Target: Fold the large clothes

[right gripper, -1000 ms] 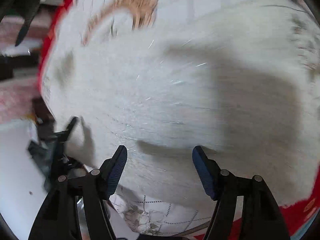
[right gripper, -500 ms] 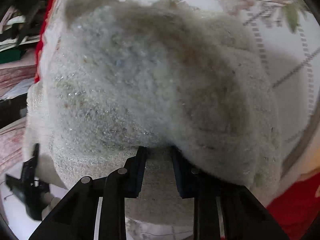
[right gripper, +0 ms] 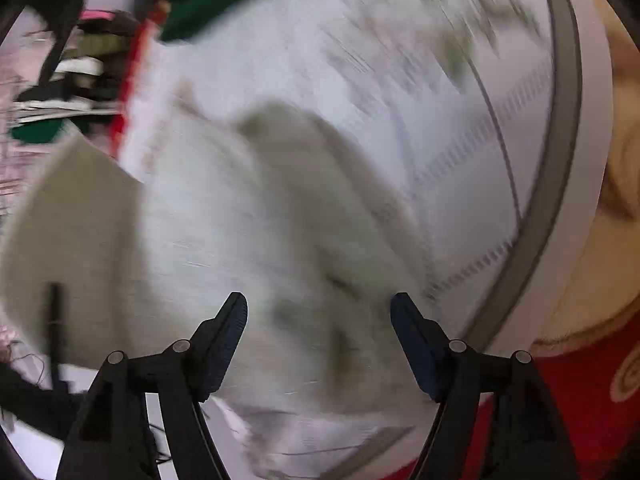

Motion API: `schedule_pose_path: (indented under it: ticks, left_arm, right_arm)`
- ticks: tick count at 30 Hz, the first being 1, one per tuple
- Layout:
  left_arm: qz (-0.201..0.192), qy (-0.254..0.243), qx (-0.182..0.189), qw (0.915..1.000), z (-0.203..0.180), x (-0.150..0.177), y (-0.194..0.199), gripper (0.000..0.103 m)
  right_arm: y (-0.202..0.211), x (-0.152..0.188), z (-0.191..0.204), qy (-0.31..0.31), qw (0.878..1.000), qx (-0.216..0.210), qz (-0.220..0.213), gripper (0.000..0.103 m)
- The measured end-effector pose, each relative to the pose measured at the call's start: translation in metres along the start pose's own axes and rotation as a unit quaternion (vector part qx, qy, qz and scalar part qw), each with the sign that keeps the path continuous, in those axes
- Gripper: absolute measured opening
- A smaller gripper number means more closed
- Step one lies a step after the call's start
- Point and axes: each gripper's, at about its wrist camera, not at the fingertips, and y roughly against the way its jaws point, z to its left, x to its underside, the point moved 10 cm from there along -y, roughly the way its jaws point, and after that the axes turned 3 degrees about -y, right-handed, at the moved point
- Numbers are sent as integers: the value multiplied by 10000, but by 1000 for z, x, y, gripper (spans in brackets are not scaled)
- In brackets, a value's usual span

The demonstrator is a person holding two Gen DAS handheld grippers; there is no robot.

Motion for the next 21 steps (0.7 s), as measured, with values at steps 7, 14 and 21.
schedule_pose_path:
  ticks: [7, 14, 21]
  left_arm:
    - [-547, -2128, 705, 9730, -111, 15, 29, 14]
    - [-370, -3251, 1090, 9387, -160, 71, 26, 14]
    - [52, -3252, 781, 9424, -141, 75, 15, 20]
  right_arm:
    - [-31, 12, 3, -75, 9966, -759, 303, 56]
    - [-29, 22, -5, -82, 9942, -937, 517, 56]
    - [-20, 17, 0, 20, 9966, -540, 630, 69]
